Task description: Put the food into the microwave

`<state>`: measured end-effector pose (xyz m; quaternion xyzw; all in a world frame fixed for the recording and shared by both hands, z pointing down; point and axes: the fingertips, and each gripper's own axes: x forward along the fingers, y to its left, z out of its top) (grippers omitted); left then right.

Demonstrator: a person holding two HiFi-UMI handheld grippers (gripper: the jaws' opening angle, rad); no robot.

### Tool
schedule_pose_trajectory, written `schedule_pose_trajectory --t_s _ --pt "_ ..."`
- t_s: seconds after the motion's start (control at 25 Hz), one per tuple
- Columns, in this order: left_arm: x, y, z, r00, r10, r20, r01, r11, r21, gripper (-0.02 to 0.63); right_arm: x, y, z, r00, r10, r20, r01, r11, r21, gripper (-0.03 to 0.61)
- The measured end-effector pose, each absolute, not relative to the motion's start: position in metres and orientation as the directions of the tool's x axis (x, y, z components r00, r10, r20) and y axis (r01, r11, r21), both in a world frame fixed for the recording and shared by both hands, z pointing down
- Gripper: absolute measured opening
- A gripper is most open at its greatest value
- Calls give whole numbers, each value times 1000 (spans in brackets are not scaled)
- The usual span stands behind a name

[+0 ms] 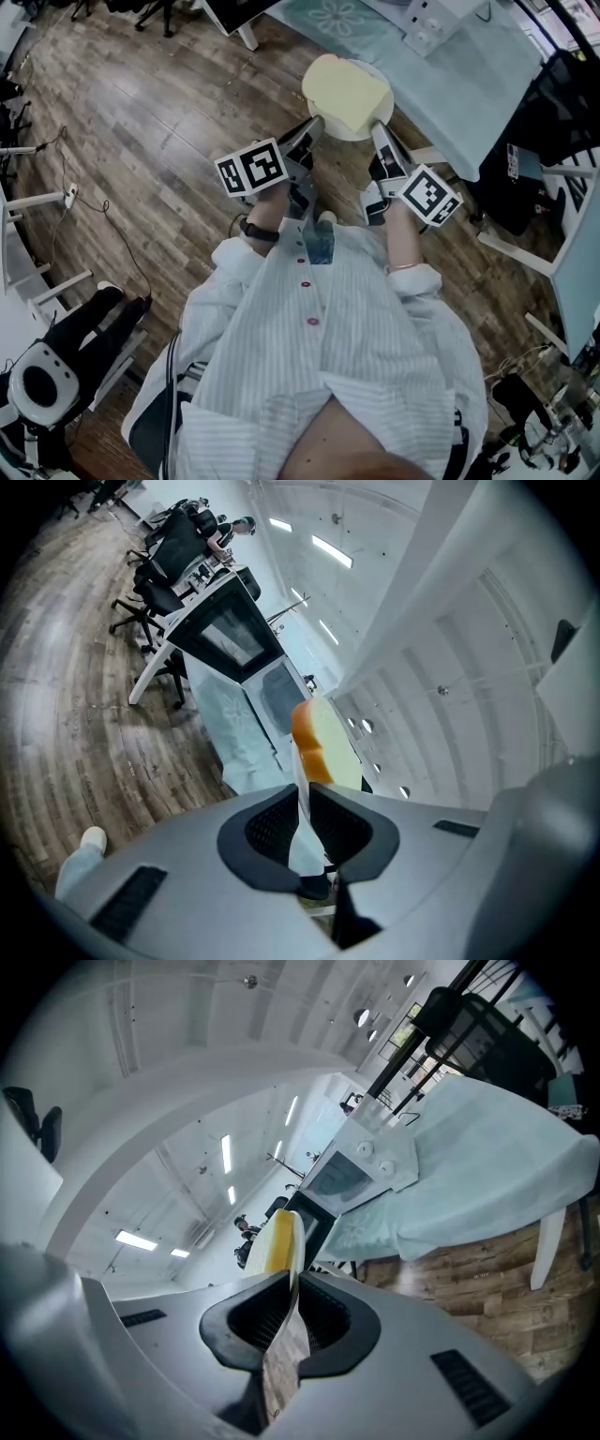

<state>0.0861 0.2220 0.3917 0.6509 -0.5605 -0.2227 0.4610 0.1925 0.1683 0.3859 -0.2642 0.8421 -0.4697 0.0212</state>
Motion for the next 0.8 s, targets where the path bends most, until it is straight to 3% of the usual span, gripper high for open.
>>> schedule_pose_trajectory --t_s 0.8 --pt "-43 114 389 391 -894 220 -536 -26 844 31 70 76 385 -792 -573 210 -478 369 -797 52"
